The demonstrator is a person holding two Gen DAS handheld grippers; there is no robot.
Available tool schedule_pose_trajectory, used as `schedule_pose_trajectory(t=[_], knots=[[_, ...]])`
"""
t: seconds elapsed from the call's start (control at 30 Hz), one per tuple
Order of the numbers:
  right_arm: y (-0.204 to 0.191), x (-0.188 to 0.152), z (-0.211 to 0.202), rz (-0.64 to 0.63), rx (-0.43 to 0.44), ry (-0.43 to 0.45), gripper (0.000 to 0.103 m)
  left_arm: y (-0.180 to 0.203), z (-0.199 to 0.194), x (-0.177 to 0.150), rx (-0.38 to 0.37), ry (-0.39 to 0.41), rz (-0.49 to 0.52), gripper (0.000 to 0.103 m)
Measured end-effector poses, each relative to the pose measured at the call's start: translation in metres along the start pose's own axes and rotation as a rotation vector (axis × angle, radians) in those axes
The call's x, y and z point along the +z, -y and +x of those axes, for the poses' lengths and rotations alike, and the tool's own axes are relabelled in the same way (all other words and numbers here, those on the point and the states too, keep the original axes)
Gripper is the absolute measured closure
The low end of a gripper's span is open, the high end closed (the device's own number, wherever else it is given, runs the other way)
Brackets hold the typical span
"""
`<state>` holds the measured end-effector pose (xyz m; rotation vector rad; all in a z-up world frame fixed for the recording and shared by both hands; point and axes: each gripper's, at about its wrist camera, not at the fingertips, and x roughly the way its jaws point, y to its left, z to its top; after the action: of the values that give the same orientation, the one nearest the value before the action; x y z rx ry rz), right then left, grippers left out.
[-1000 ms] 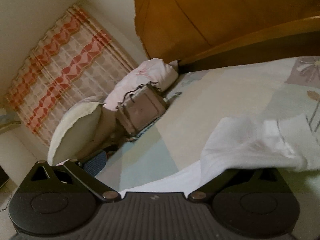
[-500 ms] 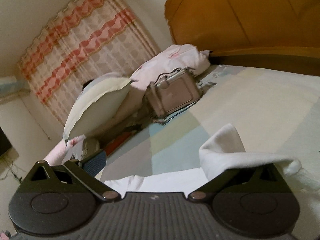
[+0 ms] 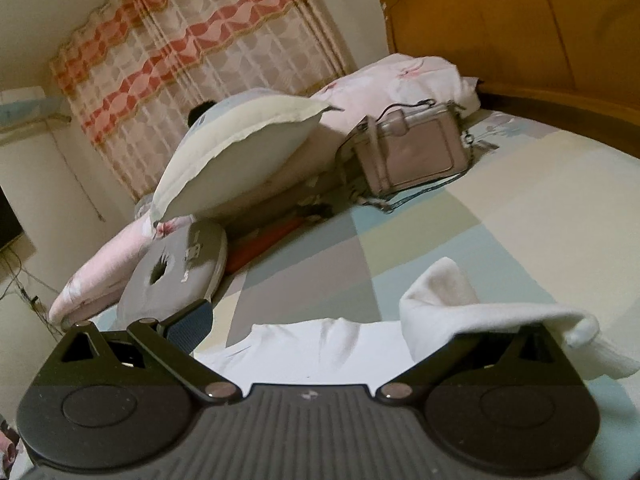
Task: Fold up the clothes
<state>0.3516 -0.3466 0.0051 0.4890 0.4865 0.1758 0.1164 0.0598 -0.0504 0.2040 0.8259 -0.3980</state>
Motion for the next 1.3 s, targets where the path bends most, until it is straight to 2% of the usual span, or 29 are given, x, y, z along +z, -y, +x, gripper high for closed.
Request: schedule_pose_trajectory(t=[0.4, 0.87, 1.3], knots=[[-0.059, -0.01, 0.054, -0.07, -0.052, -0.036, 0.0, -0.023, -0.011, -0.008, -0.022, -0.003, -0.011, 0.001], [-0.111, -0.037, 0.109, -0.101, -0.01, -0.073, 0.0, -0.024, -0.007, -0.006, -0.019, -0.02, 0.001, 0.001], [-0.165, -0.059, 0.137, -0.17, 0.093, -0.132, 0.0, -0.019, -0.006, -0.004, -0.032, -0.024, -0.003, 0.001]])
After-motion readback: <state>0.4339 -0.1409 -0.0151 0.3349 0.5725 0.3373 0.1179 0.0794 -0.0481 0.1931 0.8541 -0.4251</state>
